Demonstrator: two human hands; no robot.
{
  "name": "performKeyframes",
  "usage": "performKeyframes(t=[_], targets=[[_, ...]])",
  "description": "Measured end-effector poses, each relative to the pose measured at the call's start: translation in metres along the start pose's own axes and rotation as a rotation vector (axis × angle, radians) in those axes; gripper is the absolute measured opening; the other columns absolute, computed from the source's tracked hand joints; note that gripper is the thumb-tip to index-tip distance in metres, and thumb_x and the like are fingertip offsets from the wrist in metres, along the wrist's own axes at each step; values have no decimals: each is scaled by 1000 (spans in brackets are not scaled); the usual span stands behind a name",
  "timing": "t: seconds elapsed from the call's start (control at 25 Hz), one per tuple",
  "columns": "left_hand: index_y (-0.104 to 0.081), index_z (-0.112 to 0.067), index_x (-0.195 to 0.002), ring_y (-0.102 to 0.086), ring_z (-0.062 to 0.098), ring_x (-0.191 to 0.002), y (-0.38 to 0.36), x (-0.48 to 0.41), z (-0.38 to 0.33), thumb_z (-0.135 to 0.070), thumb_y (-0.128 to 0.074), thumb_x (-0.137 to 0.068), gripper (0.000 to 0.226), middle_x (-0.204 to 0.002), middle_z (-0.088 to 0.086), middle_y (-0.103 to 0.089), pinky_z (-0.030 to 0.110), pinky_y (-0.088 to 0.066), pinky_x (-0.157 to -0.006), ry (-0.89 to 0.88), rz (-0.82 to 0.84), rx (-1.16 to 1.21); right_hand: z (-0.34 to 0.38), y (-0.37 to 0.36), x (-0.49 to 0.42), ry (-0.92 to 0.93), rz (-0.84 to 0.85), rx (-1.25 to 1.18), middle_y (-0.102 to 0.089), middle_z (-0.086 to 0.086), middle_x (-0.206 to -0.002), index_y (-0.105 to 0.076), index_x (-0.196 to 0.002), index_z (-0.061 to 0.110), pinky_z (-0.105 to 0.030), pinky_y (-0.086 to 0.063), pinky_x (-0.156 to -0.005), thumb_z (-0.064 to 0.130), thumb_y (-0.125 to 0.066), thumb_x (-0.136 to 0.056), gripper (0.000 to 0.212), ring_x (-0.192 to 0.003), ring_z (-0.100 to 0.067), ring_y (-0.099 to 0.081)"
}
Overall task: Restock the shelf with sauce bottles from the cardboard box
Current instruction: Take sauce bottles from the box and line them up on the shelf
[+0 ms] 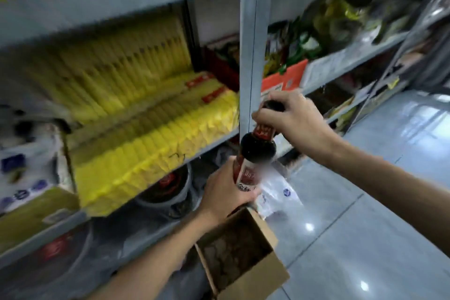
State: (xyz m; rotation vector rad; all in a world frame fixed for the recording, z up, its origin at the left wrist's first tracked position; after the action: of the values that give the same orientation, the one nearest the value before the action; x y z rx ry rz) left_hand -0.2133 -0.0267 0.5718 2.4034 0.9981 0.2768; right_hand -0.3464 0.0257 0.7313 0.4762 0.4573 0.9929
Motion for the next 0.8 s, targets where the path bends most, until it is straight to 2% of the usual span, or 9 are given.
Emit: performKeyframes(t=[0.08,0.16,0.24,0.32,0.4,0.52,0.64,0.72,0.8], targets=[[-55,-31,-111,-69,3,-94,48,11,-74,-41,-87,-59,62,-103,-11,-72,40,-57,-84,-79,-23,92,81,49,1,78,-61,-68,-64,-8,-69,-67,-78,6,-37,-48,-63,38,-71,-77,32,-62,-14,-58],[-57,-28,-111,-71,8,-91,98,29,-132,-35,-88,-59,61,-100,-8,-74,45,-57,-84,-129,-70,170,165,83,11,190,-126,-110,-63,8,-64,-69,-73,13,-30,-45,-65,39,-73,-77,27,-63,-3,-57],[-59,-23,-111,-72,18,-91,143,52,-180,-29,-88,-60,59,-99,-1,-74,52,-57,-84,-181,-105,237,241,103,24,306,-176,-127,-65,7,-64,-70,-71,18,-27,-46,-64,39,-73,-80,23,-65,-1,-58],[-60,-19,-112,-72,20,-91,190,78,-219,-27,-86,-59,60,-99,1,-74,49,-58,-85,-231,-145,283,308,111,36,401,-208,-147,-69,0,-70,-71,-77,14,-38,-51,-70,44,-72,-79,29,-72,-11,-65],[-64,-17,-108,-73,21,-91,234,104,-244,-27,-84,-58,55,-97,3,-75,46,-58,-85,-247,-177,301,360,108,42,465,-177,-215,-68,4,-70,-70,-83,17,-37,-50,-65,44,-70,-81,27,-69,-11,-64],[-68,-17,-100,-73,27,-89,305,139,-255,-29,-83,-56,48,-94,6,-76,49,-57,-88,-245,-225,317,414,82,42,479,-97,-293,-71,-5,-76,-66,-93,21,-30,-44,-58,39,-69,-83,21,-64,-17,-64],[-69,-19,-96,-73,21,-84,369,167,-248,-31,-82,-53,47,-90,4,-77,41,-57,-84,-214,-303,307,447,36,39,460,13,-307,-71,-19,-91,-65,-104,17,-28,-39,-59,36,-68,-85,28,-66,-13,-59],[-68,-18,-96,-72,17,-79,415,187,-236,-32,-82,-52,48,-88,2,-77,36,-57,-79,-210,-346,282,474,-5,39,457,68,-305,-70,-10,-88,-64,-107,20,-27,-38,-62,39,-66,-87,28,-65,-6,-55],[-67,-19,-98,-72,19,-81,462,203,-216,-33,-82,-52,51,-89,1,-77,41,-57,-84,-202,-386,218,501,-49,41,442,119,-329,-62,6,-84,-61,-112,23,-25,-38,-63,42,-61,-92,27,-63,-2,-50]])
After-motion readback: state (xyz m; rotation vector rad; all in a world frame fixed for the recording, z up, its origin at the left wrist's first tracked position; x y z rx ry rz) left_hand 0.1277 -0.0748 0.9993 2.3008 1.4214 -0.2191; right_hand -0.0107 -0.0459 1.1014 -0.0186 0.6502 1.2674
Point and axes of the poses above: each hand's wrist, its own x-axis away from the middle knuckle, its own y-axis out of the back of the hand, z = x × y, the point moved 10 cm from there along -x, towards the middle knuckle
